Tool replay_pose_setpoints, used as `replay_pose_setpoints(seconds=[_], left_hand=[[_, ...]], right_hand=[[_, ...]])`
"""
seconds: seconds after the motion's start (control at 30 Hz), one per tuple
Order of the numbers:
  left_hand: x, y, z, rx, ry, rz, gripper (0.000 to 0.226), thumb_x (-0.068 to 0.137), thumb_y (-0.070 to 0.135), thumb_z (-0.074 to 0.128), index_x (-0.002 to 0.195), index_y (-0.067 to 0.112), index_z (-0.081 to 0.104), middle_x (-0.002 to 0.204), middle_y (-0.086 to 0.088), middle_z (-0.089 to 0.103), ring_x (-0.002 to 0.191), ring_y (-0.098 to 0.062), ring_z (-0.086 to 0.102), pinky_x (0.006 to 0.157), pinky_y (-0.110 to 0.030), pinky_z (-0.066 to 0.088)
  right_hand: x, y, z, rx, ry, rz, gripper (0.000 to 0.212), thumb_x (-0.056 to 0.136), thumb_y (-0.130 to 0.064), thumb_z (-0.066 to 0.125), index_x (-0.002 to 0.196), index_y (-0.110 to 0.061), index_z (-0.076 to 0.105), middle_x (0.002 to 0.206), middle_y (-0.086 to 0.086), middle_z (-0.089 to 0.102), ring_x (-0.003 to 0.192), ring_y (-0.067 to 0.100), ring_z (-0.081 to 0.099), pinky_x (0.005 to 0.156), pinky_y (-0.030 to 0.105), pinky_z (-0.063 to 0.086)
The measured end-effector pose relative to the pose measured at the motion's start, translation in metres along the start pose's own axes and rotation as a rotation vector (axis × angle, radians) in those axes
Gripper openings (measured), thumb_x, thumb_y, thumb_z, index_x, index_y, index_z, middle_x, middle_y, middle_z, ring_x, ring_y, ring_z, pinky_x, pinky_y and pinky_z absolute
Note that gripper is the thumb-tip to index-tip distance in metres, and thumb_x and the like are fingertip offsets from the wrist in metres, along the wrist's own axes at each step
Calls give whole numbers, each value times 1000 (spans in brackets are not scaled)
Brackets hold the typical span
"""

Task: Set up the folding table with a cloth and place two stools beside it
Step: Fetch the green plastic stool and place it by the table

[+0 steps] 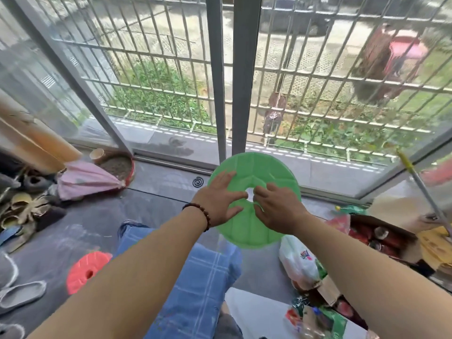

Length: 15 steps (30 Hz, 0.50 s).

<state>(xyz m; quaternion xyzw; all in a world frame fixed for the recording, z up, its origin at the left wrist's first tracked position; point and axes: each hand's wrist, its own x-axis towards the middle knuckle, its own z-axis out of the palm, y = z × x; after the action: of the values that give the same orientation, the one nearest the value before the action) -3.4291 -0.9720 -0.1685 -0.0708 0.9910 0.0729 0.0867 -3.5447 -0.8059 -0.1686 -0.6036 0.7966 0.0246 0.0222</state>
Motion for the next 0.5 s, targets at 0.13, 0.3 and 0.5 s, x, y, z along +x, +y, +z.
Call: replay_pose_setpoints(seconds=[0.13, 0.3, 0.5], left_hand=[[18, -46, 1, 41, 33, -1, 41, 92, 54, 40, 132, 44, 44, 156, -3, 9, 144, -23, 8, 105, -38, 35], [40, -94, 22, 52, -10, -35, 43, 92, 53, 41, 133, 44, 42, 156, -4, 7, 144, -27, 6, 108, -45, 33], [64, -146, 72, 19, -67, -83, 43, 92, 53, 41, 134, 45, 41, 156, -4, 4, 144, -26, 4, 109, -47, 32]], right_hand=[[52, -2, 7, -26, 16, -24, 37, 95, -34, 36, 101, -8, 61, 104, 7, 55, 86, 29, 51, 53, 34, 35], [102, -7, 29, -28, 19, -38, 21, 85, -25, 62, 86, -5, 67, 89, 10, 63, 69, 29, 56, 44, 30, 33], [160, -8, 86, -22, -70, -87, 32, 93, -30, 46, 101, -6, 65, 106, 7, 61, 81, 28, 55, 50, 32, 31]])
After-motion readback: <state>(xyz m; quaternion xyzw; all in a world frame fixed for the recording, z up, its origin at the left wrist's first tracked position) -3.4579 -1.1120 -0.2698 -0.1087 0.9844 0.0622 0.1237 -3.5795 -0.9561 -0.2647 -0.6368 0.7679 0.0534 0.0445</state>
